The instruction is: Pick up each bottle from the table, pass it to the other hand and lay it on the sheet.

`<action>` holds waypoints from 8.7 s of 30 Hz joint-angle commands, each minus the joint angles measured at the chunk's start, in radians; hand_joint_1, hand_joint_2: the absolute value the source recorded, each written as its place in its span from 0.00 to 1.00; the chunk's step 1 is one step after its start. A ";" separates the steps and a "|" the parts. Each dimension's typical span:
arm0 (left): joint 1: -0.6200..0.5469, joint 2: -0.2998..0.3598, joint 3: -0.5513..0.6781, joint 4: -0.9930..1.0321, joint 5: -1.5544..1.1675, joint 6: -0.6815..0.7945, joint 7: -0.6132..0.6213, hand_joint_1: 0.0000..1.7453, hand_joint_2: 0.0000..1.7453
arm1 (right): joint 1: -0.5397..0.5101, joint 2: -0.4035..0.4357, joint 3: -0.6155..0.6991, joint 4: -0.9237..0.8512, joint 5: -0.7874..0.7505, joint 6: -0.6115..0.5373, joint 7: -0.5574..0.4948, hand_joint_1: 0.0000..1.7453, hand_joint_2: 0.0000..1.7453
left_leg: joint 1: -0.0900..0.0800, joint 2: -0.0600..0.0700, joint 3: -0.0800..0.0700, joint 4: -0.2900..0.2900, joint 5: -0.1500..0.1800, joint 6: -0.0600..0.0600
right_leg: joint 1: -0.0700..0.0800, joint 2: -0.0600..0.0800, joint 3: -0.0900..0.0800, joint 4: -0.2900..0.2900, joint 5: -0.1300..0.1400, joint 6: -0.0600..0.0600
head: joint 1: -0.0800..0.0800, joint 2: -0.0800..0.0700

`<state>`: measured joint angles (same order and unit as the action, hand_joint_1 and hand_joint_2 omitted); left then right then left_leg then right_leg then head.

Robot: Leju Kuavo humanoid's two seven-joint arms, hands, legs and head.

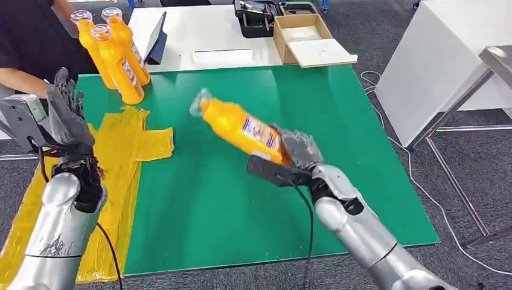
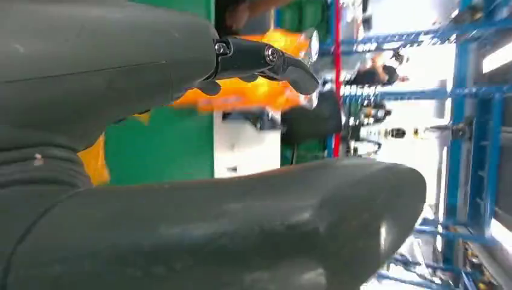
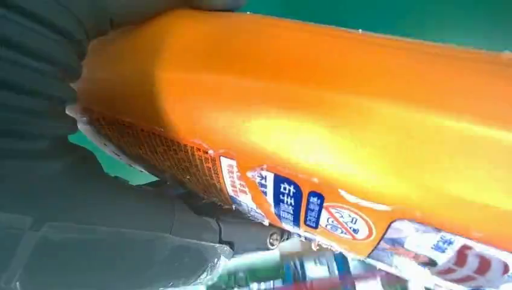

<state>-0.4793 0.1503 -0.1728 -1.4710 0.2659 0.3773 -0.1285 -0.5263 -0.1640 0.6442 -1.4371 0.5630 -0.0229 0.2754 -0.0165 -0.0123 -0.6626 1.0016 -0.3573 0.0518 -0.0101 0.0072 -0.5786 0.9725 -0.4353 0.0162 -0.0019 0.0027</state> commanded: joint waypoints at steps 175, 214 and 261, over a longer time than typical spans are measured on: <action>-0.146 0.097 -0.168 0.665 -0.983 0.138 0.035 1.00 1.00 | 0.219 -0.075 -0.351 -0.388 -0.042 -0.209 -0.250 0.00 0.00 | -0.002 -0.002 0.003 -0.003 -0.002 -0.004 | -0.004 -0.003 0.003 -0.002 -0.003 -0.001 | 0.001 0.000; -0.152 0.005 -0.175 0.862 -1.076 0.070 0.027 0.00 0.00 | 0.256 -0.083 -0.357 -0.403 -0.110 -0.227 -0.327 0.00 0.00 | -0.001 -0.005 0.001 0.000 -0.002 -0.005 | -0.002 -0.006 0.004 -0.001 -0.003 -0.001 | 0.000 0.000; -0.513 -0.237 -0.205 0.718 -0.071 -0.170 0.085 0.00 0.00 | -0.351 0.210 -0.422 0.523 -0.579 -0.190 -0.442 0.00 0.00 | -0.001 -0.005 -0.004 0.002 0.003 -0.001 | -0.002 -0.004 0.003 0.001 0.001 0.003 | 0.000 0.000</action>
<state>-0.9319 -0.0767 -0.3502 -0.8526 0.1930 0.2090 -0.0458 -0.8166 0.0210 0.2388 -1.0170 -0.0107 -0.2110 -0.1705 -0.0181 -0.0185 -0.6715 1.0024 -0.3516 0.0555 -0.0123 0.0028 -0.5808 0.9732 -0.4320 0.0208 -0.0019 0.0027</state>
